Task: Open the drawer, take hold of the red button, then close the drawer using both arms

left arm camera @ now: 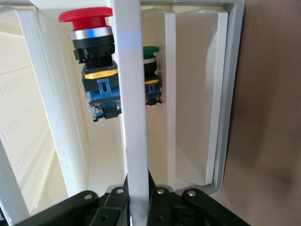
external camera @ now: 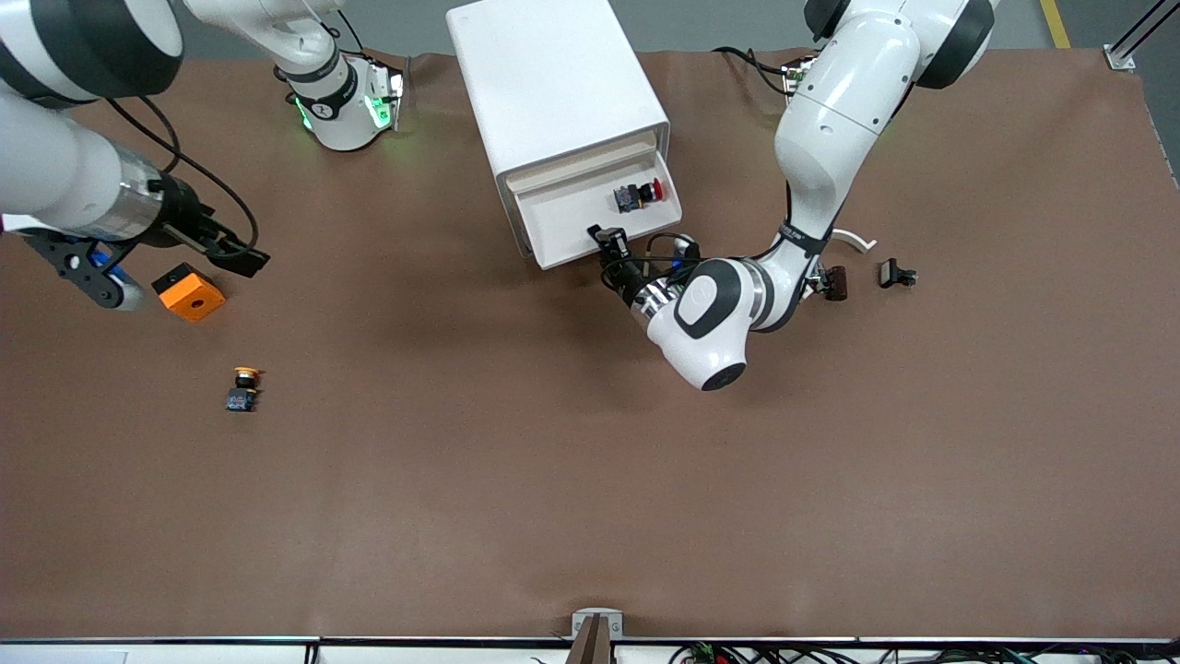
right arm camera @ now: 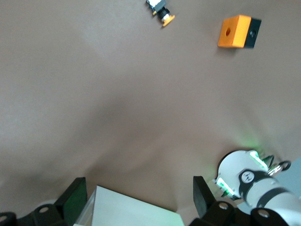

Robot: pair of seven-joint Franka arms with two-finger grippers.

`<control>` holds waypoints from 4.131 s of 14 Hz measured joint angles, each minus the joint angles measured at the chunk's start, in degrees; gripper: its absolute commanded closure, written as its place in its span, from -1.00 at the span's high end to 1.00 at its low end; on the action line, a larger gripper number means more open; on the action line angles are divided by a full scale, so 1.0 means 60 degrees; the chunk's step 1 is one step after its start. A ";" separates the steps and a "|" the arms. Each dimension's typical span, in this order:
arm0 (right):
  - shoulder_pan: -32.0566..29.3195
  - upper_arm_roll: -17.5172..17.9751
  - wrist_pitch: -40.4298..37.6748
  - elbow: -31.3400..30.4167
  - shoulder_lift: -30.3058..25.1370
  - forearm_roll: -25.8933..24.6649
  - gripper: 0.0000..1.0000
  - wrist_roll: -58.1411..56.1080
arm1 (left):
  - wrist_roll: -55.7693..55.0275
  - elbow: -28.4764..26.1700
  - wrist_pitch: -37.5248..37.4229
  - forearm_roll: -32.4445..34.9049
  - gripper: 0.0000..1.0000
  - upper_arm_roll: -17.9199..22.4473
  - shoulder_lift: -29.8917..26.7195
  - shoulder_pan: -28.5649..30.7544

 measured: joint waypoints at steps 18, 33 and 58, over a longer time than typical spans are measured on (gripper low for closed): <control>0.4191 0.0036 0.2043 0.0781 0.1649 0.0214 1.00 0.7975 | 0.3071 0.1920 0.0444 0.1493 1.00 0.3952 -0.2791 0.0130; 0.6966 0.0050 0.4021 0.0778 0.3814 0.0931 1.00 1.0504 | 1.2141 0.1560 0.0043 0.7184 1.00 0.4759 -0.4968 0.1105; 0.7540 0.0006 0.5479 0.1093 0.4609 0.1924 -1.00 1.0064 | 1.9035 -0.1432 0.0421 0.9468 1.00 0.0640 -0.8789 0.4840</control>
